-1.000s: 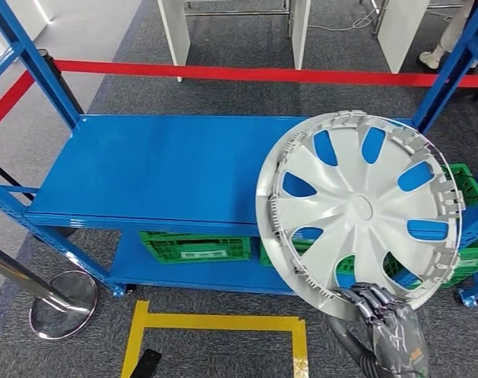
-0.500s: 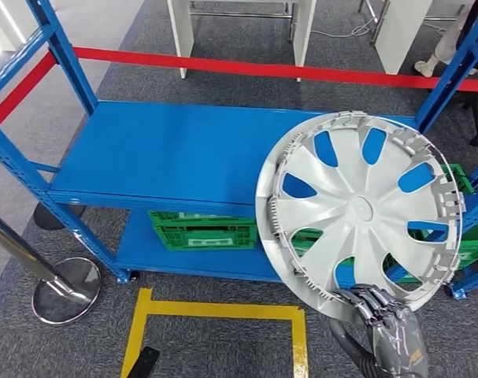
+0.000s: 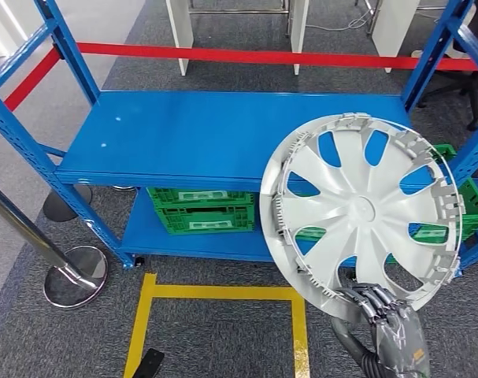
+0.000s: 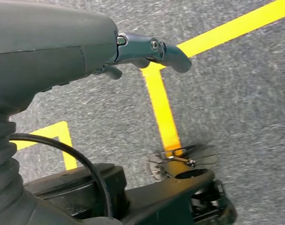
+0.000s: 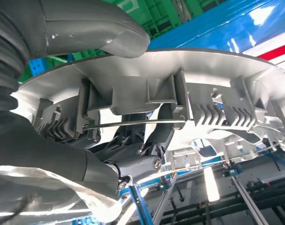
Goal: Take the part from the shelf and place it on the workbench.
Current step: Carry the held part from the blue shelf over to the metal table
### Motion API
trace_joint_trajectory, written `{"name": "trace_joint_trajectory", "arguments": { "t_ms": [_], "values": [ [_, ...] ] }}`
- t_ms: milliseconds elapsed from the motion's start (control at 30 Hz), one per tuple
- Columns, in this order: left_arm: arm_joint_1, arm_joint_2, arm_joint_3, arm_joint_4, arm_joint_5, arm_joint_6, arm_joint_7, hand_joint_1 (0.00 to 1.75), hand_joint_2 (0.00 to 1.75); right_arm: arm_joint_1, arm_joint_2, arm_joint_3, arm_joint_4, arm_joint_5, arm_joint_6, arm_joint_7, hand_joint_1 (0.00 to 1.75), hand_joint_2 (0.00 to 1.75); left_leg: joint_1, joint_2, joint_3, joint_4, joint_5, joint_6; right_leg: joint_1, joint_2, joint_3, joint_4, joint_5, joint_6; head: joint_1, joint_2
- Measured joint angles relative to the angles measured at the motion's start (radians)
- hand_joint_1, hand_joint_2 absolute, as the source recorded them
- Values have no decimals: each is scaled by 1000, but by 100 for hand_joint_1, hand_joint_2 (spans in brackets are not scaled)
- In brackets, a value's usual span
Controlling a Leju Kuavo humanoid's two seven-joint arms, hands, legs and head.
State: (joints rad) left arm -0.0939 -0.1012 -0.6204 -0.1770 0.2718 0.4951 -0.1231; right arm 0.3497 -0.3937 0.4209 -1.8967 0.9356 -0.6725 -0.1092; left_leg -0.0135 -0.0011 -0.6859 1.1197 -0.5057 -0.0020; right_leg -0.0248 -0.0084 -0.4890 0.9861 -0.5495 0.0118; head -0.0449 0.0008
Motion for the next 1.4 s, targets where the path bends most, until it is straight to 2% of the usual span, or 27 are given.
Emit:
{"name": "trace_joint_trajectory", "arguments": {
  "t_ms": [33,67,100,133,167,233,300,333,400,467,567,600,633,667,700,767,833,900,967,1067,1100,1133,1167,1200,1267,1333,1400],
  "values": [
    [0,0,0,0,0,0,1,0,175,1,0,0,0,0,0,0,175,175,4,0,-9,62,-52,-6,0,0,-11,1,10,-3,-2,0],
    [-1,1,0,0,0,-1,2,0,175,1,0,0,0,0,0,0,175,175,7,0,-14,125,-88,-10,0,-1,-24,4,21,-4,-4,0],
    [-1,1,0,0,0,-1,3,0,175,1,0,0,0,0,0,0,175,175,10,0,-12,170,-99,-13,0,-2,-39,8,32,-4,-3,0],
    [-2,1,0,0,0,-1,4,0,175,1,0,0,0,0,0,0,175,175,12,0,2,188,-87,-14,0,-2,-56,13,42,-3,-4,0],
    [-2,1,0,0,0,-1,5,0,175,1,0,0,0,0,0,0,175,175,13,0,30,171,-60,-13,0,-2,-73,19,50,-1,-4,0],
    [-4,2,0,0,-3,-1,7,0,175,2,0,0,0,-2,0,-1,175,175,12,-1,124,48,-20,-5,1,-1,-99,27,65,4,-4,0],
    [-8,2,0,0,-8,1,8,0,175,1,0,0,0,-4,0,-2,175,175,8,-3,209,-88,-30,5,3,-1,-114,29,81,13,-3,0],
    [-9,3,0,0,-11,2,9,0,175,1,0,0,0,-3,1,-2,175,175,5,-4,226,-125,-40,9,2,-1,-119,27,90,19,-3,0],
    [-10,3,0,0,-17,4,13,0,175,2,0,0,0,10,3,-1,175,175,5,-4,224,-149,-36,18,0,-2,-130,23,102,30,-3,0],
    [-9,3,-2,0,-22,6,17,0,175,5,0,0,0,26,4,3,175,175,7,-4,214,-159,-21,33,0,0,-152,58,69,37,-2,0],
    [-10,3,-6,0,-29,9,22,0,175,7,-2,1,2,38,4,10,175,175,2,-11,189,-156,0,47,3,4,-214,233,-41,38,-1,0],
    [-10,3,-7,0,-31,10,24,0,175,7,-3,2,3,39,4,12,175,175,0,-16,180,-153,4,48,4,5,-225,278,-59,37,-1,0],
    [-9,3,-8,0,-33,10,27,0,175,7,-3,2,4,39,4,15,175,175,-1,-21,173,-149,8,47,5,6,-219,291,-60,36,-1,0],
    [-10,3,-8,0,-34,10,28,0,175,7,-4,2,5,39,4,18,175,175,-2,-28,165,-143,10,47,5,8,-195,266,-43,35,-1,0],
    [-10,3,-8,0,-35,9,29,0,175,7,-4,2,6,39,4,20,175,175,-2,-36,159,-137,11,46,5,16,-154,207,-15,33,-1,0],
    [-12,2,-9,0,-38,7,30,0,175,8,-6,3,6,39,4,22,175,175,-3,-53,143,-120,12,42,1,56,-75,83,18,28,-2,0],
    [-16,2,-11,0,-39,6,30,0,175,10,-7,4,7,40,3,23,175,175,-2,-71,121,-105,17,32,-1,76,-48,35,15,27,-2,0],
    [-15,3,-14,0,-40,6,30,0,175,11,-9,7,8,42,3,26,175,175,-1,-90,107,-98,23,21,-2,55,-51,31,16,24,-2,0],
    [-13,3,-17,0,-41,11,30,0,175,10,-10,10,8,44,3,33,175,175,-3,-72,90,-68,0,8,-7,29,-52,28,21,15,-7,0],
    [-15,1,-20,0,-41,15,28,0,175,9,-13,12,8,55,2,44,175,175,6,-18,17,105,-93,-15,-8,-13,-53,27,23,8,-17,0],
    [-16,0,-21,0,-41,15,26,0,175,9,-15,13,7,63,3,48,175,175,10,-13,-5,159,-113,-19,-8,-26,-54,27,23,7,-17,0],
    [-16,-2,-21,0,-41,16,25,0,175,9,-19,14,6,70,5,54,175,175,12,-10,-12,183,-114,-21,-7,-39,-54,27,23,7,-17,0],
    [-17,-5,-21,0,-41,17,23,0,175,9,-24,15,3,77,8,59,175,175,14,-8,-1,167,-97,-21,-7,-52,-53,27,23,7,-17,0],
    [-18,-8,-21,0,-40,20,23,0,175,8,-28,16,0,81,11,65,175,175,14,-2,27,116,-65,-18,-7,-64,-52,27,23,8,-17,0],
    [-23,-14,-21,0,-41,22,22,0,175,7,-35,16,-8,84,15,71,175,175,6,39,98,-22,-5,-7,-3,-85,-50,28,22,10,-17,0],
    [-28,-18,-21,0,-41,21,22,0,175,6,-39,17,-11,87,17,73,175,175,-4,71,128,-95,10,7,2,-104,-52,29,23,17,-16,0],
    [-29,-20,-21,0,-41,21,22,0,175,3,-43,18,-13,90,17,74,175,175,-7,58,124,-104,10,19,3,-123,-53,26,24,28,-16,0]
  ]
}}
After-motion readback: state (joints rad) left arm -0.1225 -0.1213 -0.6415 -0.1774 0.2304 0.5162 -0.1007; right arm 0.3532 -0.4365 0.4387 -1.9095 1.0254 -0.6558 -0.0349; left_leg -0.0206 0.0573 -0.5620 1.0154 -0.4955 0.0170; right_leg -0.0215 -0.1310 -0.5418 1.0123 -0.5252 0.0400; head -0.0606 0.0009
